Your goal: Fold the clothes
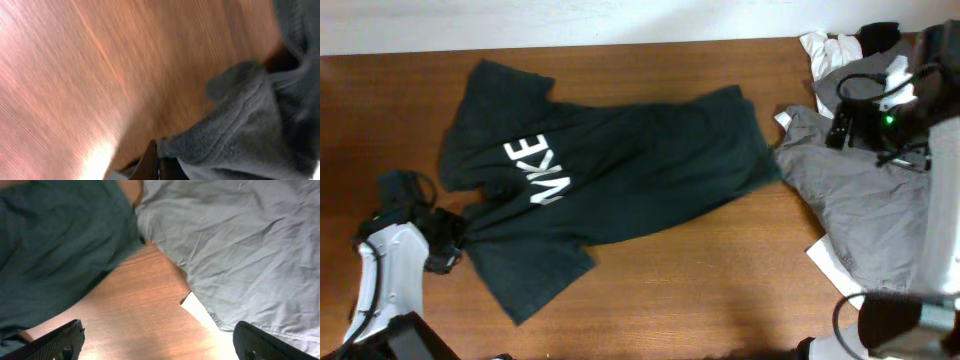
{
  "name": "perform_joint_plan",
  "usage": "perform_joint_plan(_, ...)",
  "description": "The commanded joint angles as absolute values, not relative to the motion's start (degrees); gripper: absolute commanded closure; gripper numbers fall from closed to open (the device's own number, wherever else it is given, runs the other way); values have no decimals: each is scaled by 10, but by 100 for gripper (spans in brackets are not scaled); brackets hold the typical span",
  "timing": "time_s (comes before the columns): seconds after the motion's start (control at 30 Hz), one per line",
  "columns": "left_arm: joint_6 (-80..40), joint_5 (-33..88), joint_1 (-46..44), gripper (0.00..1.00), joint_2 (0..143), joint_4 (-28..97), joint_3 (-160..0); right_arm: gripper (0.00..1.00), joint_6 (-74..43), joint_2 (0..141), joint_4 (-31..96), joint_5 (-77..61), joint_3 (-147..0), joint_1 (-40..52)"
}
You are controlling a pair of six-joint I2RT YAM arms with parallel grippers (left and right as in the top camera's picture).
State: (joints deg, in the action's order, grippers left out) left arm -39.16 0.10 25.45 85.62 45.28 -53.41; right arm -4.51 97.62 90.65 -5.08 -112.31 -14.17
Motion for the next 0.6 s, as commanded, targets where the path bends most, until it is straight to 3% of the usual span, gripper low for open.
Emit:
perform_joint_plan(0.0, -359, -13, 284, 100, 853, 431, -534, 1, -16, 1007, 910, -89, -1092, -142)
perform_joint_plan(0.3, -352, -13, 289, 100, 853, 425, -533, 1, 42, 1025, 812, -159, -887, -101)
perform_joint_plan(0.5, -348, -13, 289, 100, 853, 435, -533, 0, 40, 1025, 620, -159, -703, -51)
perform_joint_plan(0.57, -348, -13, 289, 100, 853, 438, -533, 5, 40, 1025, 568, -159, -664, -49)
